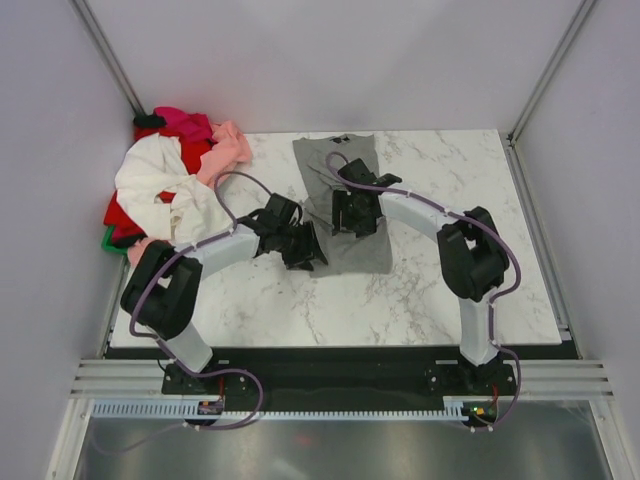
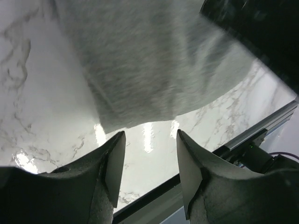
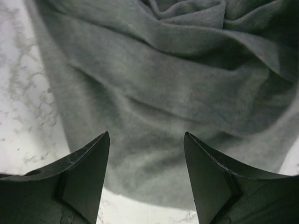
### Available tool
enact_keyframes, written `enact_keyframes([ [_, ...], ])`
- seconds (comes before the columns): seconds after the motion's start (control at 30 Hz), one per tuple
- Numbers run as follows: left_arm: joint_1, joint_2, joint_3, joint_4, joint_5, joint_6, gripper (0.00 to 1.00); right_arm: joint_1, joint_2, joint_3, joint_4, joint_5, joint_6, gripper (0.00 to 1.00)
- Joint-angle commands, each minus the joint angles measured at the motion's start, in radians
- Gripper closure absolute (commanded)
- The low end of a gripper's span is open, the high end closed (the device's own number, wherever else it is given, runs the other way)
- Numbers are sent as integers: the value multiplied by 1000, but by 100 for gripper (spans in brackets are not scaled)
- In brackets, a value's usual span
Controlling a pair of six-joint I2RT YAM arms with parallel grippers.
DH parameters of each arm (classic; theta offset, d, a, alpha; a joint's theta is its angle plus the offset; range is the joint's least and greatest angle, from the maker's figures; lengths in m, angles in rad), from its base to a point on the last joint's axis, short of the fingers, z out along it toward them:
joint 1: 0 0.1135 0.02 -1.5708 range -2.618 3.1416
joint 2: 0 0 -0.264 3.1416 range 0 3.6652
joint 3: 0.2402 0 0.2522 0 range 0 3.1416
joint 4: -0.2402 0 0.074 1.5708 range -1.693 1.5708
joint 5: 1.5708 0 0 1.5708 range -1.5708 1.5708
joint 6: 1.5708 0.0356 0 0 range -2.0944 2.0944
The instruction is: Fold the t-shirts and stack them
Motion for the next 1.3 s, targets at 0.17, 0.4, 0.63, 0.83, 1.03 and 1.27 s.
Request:
enact_keyframes([
  [0.17, -26, 32, -143, 271, 28, -112, 48, -11, 147, 121, 15, -11, -11, 28],
  [0.4, -26, 78, -162, 276, 22, -81, 49, -35, 235, 312, -55, 32, -54, 28],
  [0.63, -26, 69, -226, 287, 17, -70, 50, -102, 466, 773, -227, 131, -119, 26],
  [0.83, -26, 2, -248, 250, 14, -53, 50, -199, 556, 984, -195, 38, -143, 24],
  [1.03, -26, -106, -258, 192, -29, -43, 27, -204, 153, 455, -25, 64, -183, 23],
  [1.27, -26, -244, -326, 172, -113, -86, 32, -225, -326, -263, 168, -66, -53, 29],
])
